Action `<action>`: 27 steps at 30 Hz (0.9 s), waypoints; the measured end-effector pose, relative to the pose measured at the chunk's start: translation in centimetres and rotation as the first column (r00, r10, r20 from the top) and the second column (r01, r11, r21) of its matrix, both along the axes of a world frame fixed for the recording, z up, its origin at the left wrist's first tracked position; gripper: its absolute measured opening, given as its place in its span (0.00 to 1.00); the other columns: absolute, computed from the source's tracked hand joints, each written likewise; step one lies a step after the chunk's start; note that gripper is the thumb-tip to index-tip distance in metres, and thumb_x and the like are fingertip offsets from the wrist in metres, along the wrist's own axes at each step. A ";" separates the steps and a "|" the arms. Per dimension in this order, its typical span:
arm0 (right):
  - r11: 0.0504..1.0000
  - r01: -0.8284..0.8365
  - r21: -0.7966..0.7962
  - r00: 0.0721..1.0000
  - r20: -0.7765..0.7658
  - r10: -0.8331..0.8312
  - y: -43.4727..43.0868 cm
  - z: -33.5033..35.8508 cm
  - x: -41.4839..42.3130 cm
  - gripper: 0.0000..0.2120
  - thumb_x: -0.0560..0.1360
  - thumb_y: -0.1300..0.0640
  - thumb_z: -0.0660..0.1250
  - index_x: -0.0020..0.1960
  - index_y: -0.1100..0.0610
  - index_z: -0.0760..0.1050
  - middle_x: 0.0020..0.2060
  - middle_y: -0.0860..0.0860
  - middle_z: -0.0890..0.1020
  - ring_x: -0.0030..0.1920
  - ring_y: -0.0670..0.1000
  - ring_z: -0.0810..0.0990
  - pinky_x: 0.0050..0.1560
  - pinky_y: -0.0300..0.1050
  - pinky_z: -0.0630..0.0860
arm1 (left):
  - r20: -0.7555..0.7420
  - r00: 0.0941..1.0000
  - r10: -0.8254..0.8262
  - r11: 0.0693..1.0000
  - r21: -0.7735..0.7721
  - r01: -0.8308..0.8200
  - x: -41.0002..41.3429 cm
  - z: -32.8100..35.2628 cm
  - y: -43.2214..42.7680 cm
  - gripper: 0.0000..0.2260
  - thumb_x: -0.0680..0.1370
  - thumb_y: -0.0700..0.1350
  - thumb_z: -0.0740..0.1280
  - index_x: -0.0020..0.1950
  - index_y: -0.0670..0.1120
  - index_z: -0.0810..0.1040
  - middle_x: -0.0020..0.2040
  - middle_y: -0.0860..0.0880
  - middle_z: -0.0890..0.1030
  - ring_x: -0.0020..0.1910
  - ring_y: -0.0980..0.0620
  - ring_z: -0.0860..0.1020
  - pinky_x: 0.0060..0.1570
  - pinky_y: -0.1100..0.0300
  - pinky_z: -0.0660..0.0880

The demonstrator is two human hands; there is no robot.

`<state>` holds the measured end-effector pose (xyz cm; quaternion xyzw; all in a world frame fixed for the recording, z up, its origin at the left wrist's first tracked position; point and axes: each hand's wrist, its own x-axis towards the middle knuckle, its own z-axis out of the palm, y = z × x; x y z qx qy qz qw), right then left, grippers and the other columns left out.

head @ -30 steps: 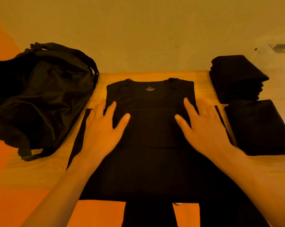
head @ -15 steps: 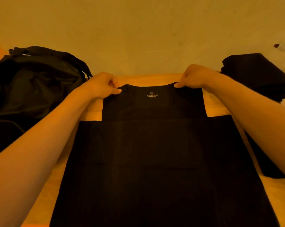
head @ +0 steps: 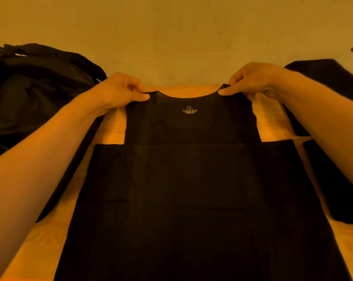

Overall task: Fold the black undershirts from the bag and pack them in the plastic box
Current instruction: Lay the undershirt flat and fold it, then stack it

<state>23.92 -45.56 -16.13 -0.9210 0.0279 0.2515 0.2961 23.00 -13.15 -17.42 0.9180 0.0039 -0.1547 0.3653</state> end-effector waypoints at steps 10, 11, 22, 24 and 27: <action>1.000 -0.026 0.017 0.982 0.186 0.023 -0.8 -1.1 -0.4 0.27 0.77 0.40 0.68 0.53 0.66 0.82 0.43 0.58 0.80 0.44 0.52 0.77 0.47 0.44 0.72 | 0.030 0.998 -0.054 0.999 0.004 0.054 -0.2 -0.6 0.3 0.03 0.80 0.46 0.71 0.48 0.48 0.81 0.42 0.49 0.82 0.43 0.54 0.79 0.49 0.59 0.73; 0.999 -0.044 -0.011 0.985 0.165 0.045 -0.9 -0.9 -0.4 0.29 0.76 0.38 0.67 0.53 0.66 0.82 0.45 0.61 0.80 0.46 0.56 0.79 0.51 0.46 0.72 | 0.027 0.998 -0.054 0.999 0.007 0.054 -0.2 -0.6 0.4 0.03 0.80 0.46 0.71 0.47 0.48 0.81 0.42 0.49 0.82 0.43 0.54 0.79 0.49 0.59 0.73; 0.999 0.018 0.038 0.998 0.060 -0.020 -1.9 -0.9 -0.2 0.10 0.75 0.47 0.74 0.49 0.53 0.83 0.46 0.50 0.81 0.44 0.48 0.76 0.49 0.45 0.72 | 0.091 0.992 -0.090 0.995 0.052 0.086 -0.4 -2.1 -0.2 0.04 0.81 0.46 0.69 0.51 0.45 0.80 0.41 0.43 0.80 0.42 0.46 0.77 0.48 0.52 0.73; 0.987 0.107 0.123 0.990 0.078 -0.117 -2.0 -1.5 -0.2 0.11 0.73 0.49 0.75 0.51 0.55 0.84 0.50 0.50 0.83 0.52 0.48 0.78 0.55 0.45 0.74 | 0.148 0.985 -0.094 0.994 0.075 0.083 -0.7 -2.3 -0.5 0.03 0.82 0.46 0.68 0.49 0.48 0.78 0.41 0.41 0.80 0.42 0.42 0.78 0.47 0.49 0.75; 0.940 0.221 0.258 0.967 0.065 -0.245 -1.9 -1.9 -0.5 0.13 0.74 0.52 0.76 0.53 0.58 0.84 0.51 0.50 0.83 0.53 0.47 0.78 0.47 0.38 0.71 | 0.196 0.980 -0.043 0.998 0.061 0.032 -0.9 -2.6 -0.5 0.03 0.81 0.46 0.69 0.50 0.48 0.78 0.49 0.37 0.82 0.48 0.40 0.81 0.54 0.44 0.78</action>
